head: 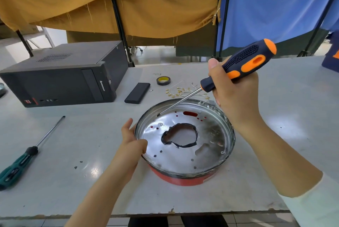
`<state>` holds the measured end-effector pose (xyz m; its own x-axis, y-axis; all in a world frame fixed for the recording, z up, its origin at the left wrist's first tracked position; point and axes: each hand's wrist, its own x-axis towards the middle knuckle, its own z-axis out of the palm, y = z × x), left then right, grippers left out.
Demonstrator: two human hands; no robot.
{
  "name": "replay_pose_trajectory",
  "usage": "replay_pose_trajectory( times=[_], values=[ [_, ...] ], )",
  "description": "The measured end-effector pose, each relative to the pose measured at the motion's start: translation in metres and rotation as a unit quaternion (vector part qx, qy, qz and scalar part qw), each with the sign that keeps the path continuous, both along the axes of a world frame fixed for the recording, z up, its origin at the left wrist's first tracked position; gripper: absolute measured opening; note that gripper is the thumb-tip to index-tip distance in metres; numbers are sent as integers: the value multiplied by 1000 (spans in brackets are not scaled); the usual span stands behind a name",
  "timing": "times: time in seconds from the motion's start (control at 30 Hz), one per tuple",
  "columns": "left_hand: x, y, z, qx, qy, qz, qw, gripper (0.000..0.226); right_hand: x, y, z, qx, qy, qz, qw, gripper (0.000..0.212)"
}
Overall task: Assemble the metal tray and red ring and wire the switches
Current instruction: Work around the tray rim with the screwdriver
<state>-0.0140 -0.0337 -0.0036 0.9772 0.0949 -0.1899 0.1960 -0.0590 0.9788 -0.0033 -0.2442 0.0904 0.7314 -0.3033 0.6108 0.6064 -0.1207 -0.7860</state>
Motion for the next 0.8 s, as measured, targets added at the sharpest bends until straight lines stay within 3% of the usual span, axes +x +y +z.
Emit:
replay_pose_trajectory(
  times=[0.2, 0.3, 0.47, 0.6, 0.8],
  values=[
    [25, 3, 9, -53, 16, -12, 998, 65, 2, -2, 3, 17, -4, 12, 1000, 28],
    [24, 5, 4, -46, 17, 8, 999, 56, 4, -4, 1, 14, -18, 11, 1000, 42],
    [2, 3, -9, -54, 8, -61, 997, 85, 9, -4, 1, 8, -24, 19, 1000, 45],
    [4, -1, -12, -117, 13, -39, 992, 87, 12, -1, 2, 9, -8, 52, 999, 40],
    [13, -16, -9, -137, 12, 42, 990, 70, 12, 4, 6, 5, 1, 105, 994, 43]
  ],
)
